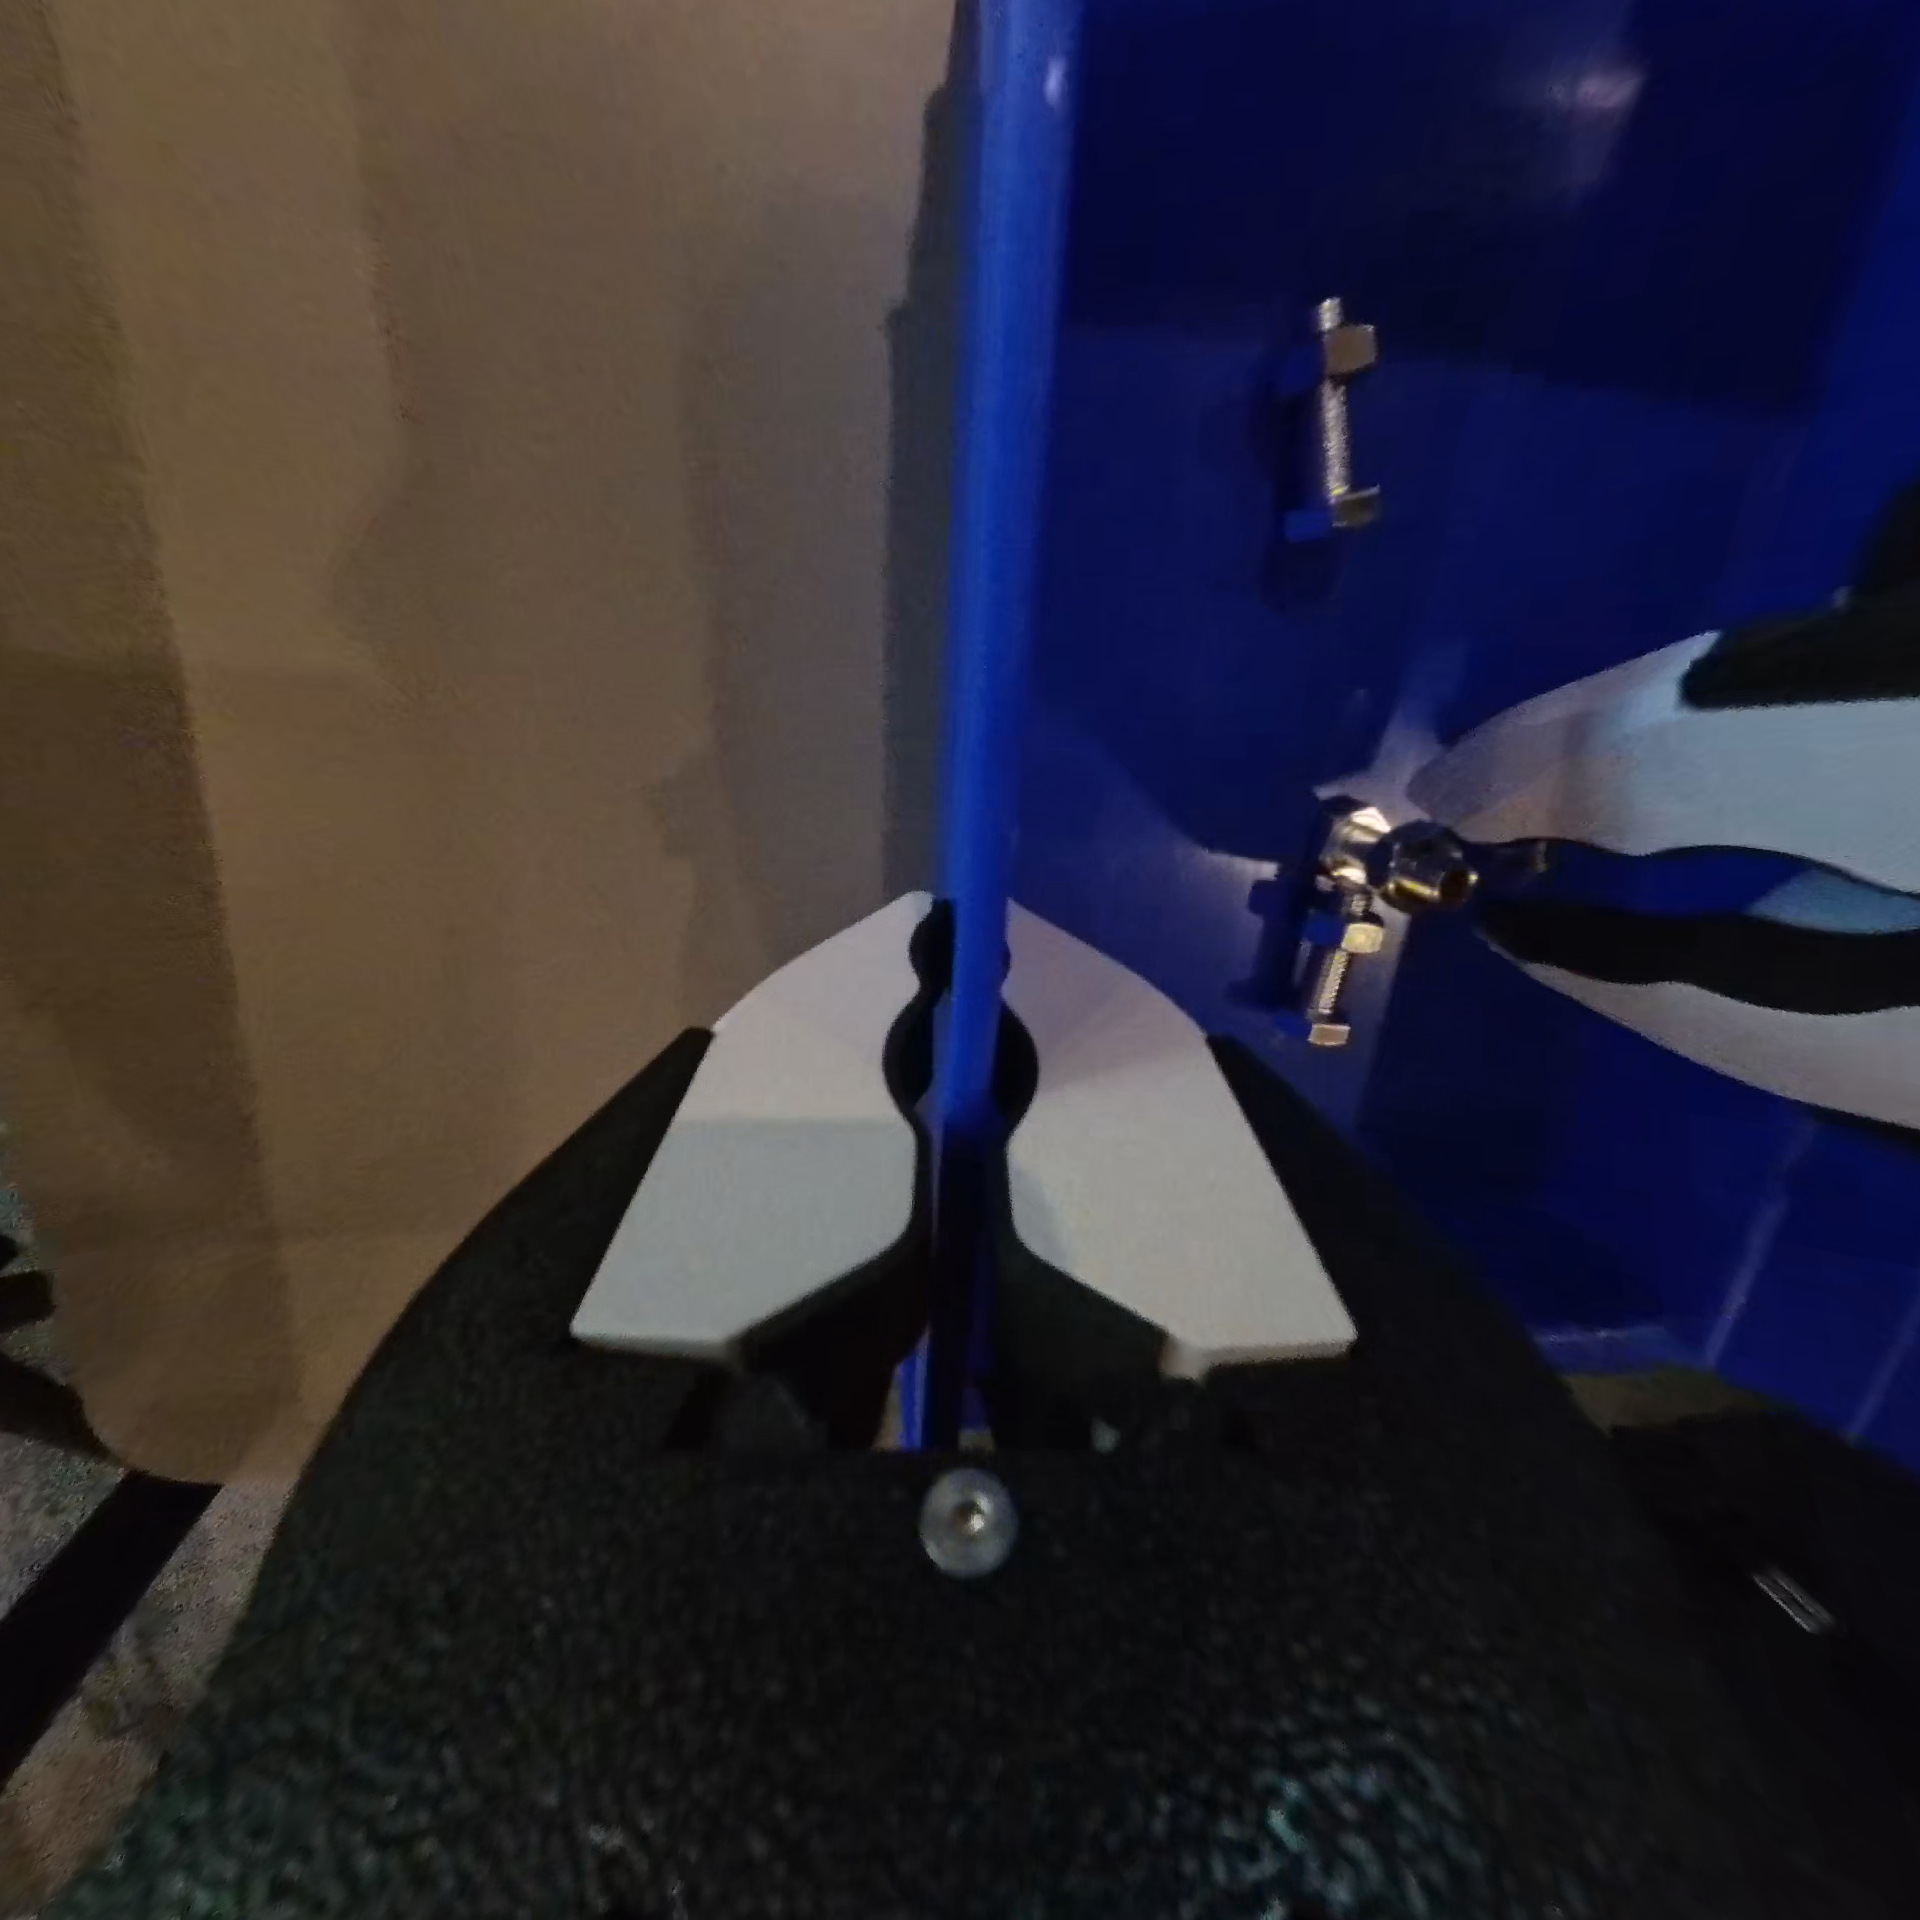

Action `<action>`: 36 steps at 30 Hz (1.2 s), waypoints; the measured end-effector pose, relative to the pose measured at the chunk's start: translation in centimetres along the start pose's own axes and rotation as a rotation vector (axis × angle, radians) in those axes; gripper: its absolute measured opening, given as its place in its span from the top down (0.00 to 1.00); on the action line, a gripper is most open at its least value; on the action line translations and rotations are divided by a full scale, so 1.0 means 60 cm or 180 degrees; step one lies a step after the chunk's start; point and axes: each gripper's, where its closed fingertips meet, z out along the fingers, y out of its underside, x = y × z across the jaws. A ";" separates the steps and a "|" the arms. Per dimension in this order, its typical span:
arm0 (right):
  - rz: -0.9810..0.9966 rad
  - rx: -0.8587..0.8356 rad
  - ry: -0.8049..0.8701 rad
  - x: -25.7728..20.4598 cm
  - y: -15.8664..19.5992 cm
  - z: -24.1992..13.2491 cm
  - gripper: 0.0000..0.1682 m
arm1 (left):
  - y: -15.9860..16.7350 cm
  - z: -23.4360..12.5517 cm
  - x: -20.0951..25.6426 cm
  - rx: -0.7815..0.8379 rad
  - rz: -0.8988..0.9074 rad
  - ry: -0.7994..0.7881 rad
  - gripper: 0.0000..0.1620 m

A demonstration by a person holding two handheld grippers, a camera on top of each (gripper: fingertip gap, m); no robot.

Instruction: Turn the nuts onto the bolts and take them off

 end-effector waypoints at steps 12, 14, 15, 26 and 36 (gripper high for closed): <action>0.0115 0.0253 0.0282 0.027 -0.015 -0.048 0.80 | 0.002 -0.095 0.001 0.1284 0.0389 -0.0024 0.65; 0.0313 0.0695 0.0454 0.022 -0.022 -0.097 0.80 | 0.005 -0.110 0.030 0.1533 0.0582 0.0009 0.67; 0.0420 0.0844 0.0603 0.020 -0.016 -0.123 0.78 | 0.007 -0.111 0.040 0.1556 0.0673 -0.0077 0.61; 0.2159 0.1882 0.2816 -0.098 0.228 -0.428 0.81 | 0.043 -0.086 0.159 0.1358 0.1527 -0.0368 0.81; 0.1855 0.1743 0.2899 -0.136 0.243 -0.448 0.81 | 0.066 0.026 0.161 -0.0052 0.0717 0.0188 0.80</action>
